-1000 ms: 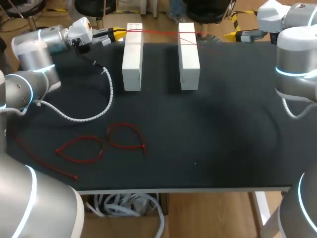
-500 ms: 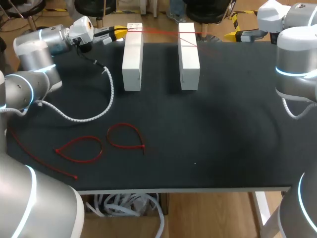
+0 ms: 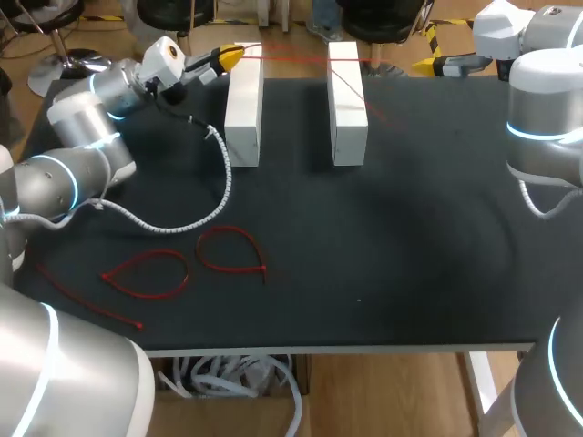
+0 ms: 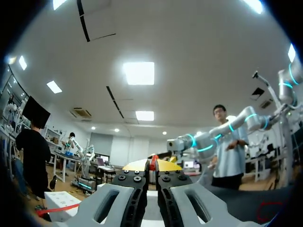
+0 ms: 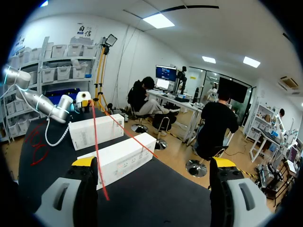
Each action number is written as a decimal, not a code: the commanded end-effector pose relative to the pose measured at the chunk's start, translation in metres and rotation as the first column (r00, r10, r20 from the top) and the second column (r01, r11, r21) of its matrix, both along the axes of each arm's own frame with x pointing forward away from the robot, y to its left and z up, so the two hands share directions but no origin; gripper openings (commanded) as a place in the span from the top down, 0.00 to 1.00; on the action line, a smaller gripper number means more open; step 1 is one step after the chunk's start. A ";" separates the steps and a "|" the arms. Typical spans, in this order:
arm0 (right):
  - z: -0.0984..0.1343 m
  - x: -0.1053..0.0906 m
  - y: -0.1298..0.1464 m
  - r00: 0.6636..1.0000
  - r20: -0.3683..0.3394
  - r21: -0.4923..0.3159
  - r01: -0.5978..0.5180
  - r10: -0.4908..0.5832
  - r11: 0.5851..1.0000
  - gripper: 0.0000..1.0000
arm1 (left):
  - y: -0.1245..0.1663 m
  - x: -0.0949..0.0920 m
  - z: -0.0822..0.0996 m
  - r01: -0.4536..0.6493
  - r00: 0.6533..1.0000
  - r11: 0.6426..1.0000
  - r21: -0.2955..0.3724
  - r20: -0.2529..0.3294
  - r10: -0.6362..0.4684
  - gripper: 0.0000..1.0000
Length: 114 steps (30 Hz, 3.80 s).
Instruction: Grab the tape and strap the tape.
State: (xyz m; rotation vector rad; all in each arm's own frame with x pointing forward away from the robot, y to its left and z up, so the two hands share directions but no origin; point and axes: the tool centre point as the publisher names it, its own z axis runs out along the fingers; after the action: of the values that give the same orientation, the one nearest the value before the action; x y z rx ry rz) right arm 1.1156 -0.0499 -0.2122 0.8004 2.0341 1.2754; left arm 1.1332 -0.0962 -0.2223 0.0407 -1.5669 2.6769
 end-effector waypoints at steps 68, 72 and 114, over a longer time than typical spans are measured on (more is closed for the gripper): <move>-0.002 -0.001 0.000 1.000 0.009 0.006 -0.001 0.000 1.000 0.00 | -0.094 -0.116 0.161 -0.141 0.984 0.984 0.112 0.128 0.126 1.00; -0.002 -0.001 0.000 1.000 0.009 0.006 -0.001 0.000 1.000 0.00 | -0.095 -0.112 0.155 -0.141 0.977 0.984 0.108 0.173 0.121 1.00; -0.002 -0.001 0.000 1.000 0.009 0.006 -0.001 0.000 1.000 0.00 | -0.115 -0.158 0.130 -0.297 0.930 0.951 0.091 0.252 0.266 1.00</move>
State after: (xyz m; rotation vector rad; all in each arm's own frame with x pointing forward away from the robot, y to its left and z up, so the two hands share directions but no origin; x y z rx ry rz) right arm 1.1157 -0.0498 -0.2122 0.8004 2.0341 1.2754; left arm 0.9811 -0.2103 -0.0931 -0.5115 -1.8694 2.6423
